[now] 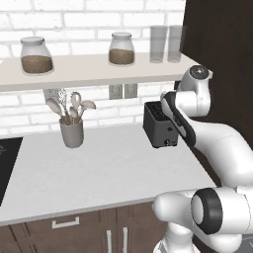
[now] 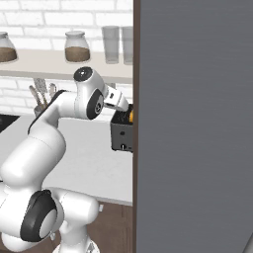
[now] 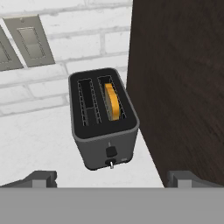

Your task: Start the toaster. Once the lever pops up, take the bread to the plate on the dining counter.

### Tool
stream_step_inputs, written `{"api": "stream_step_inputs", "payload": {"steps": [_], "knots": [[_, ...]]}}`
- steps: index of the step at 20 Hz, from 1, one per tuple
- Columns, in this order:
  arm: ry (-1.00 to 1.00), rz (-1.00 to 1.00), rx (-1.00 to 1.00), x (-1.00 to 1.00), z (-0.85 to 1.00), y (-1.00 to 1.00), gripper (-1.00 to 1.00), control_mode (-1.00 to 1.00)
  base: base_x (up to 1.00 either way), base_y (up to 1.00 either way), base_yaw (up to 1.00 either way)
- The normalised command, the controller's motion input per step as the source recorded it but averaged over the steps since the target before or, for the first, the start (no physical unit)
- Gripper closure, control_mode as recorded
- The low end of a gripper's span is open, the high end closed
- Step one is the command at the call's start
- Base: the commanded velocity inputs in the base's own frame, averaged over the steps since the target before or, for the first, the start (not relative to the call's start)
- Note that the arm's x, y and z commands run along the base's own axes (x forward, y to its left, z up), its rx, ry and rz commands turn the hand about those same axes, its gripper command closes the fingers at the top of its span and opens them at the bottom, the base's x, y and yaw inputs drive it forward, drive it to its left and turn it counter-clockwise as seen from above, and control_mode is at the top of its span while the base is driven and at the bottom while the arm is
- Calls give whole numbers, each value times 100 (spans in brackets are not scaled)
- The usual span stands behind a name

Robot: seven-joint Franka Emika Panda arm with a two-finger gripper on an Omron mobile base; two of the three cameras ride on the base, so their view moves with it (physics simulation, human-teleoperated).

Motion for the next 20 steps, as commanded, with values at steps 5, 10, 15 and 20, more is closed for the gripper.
{"api": "stream_step_inputs", "payload": {"steps": [5, 10, 15, 20], "knots": [[0, 0, 0, 0, 0, 0, -100, -100, 0, 0, 0], [0, 0, 0, 0, 0, 0, -100, -100, 0, 0, 0], [0, 0, 0, 0, 0, 0, -100, -100, 0, 0, 0], [0, 0, 0, 0, 0, 0, -100, -100, 0, 0, 0]]}}
